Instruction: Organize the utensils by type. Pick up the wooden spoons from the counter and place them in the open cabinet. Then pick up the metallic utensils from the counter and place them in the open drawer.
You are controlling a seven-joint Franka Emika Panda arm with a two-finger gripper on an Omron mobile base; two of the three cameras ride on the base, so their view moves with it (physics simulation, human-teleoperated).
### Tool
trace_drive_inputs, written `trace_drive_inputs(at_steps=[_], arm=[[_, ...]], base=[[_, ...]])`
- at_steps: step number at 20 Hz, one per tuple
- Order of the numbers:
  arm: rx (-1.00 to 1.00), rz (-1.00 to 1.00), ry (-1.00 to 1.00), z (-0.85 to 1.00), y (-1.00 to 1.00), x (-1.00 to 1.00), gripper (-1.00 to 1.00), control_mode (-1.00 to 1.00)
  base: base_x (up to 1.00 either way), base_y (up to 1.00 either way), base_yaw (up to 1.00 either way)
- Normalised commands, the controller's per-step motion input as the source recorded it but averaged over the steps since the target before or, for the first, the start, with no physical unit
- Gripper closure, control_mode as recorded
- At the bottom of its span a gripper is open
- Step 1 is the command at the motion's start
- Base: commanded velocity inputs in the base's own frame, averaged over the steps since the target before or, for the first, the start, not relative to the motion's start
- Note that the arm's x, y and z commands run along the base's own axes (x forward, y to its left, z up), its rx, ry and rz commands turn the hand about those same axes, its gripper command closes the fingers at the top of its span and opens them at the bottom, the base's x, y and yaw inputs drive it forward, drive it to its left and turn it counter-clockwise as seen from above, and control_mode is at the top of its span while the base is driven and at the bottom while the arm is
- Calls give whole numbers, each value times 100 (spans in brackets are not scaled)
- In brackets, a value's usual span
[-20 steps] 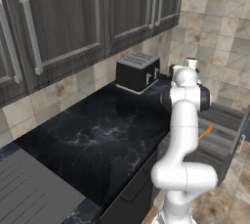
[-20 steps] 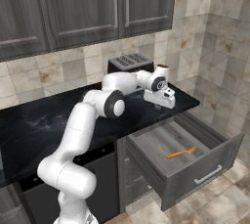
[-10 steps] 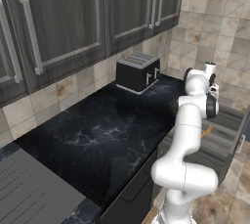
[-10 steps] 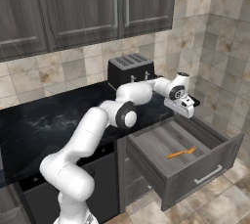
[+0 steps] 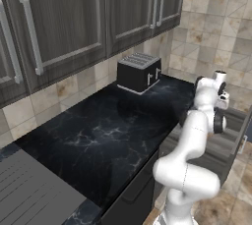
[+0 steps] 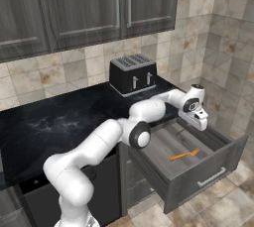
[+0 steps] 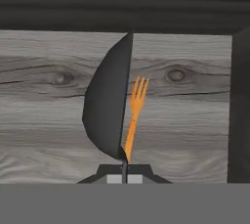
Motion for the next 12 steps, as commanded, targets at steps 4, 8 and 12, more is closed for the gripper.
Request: trace_drive_inputs(at_steps=[4, 8, 12], arm=[[0, 0, 22, -42, -19, 9, 100, -100], [0, 0, 24, -41, -28, 13, 100, -100], [0, 0, 16, -42, -31, 4, 100, -100]], base=[[0, 0, 0], [0, 0, 0], [0, 0, 0]])
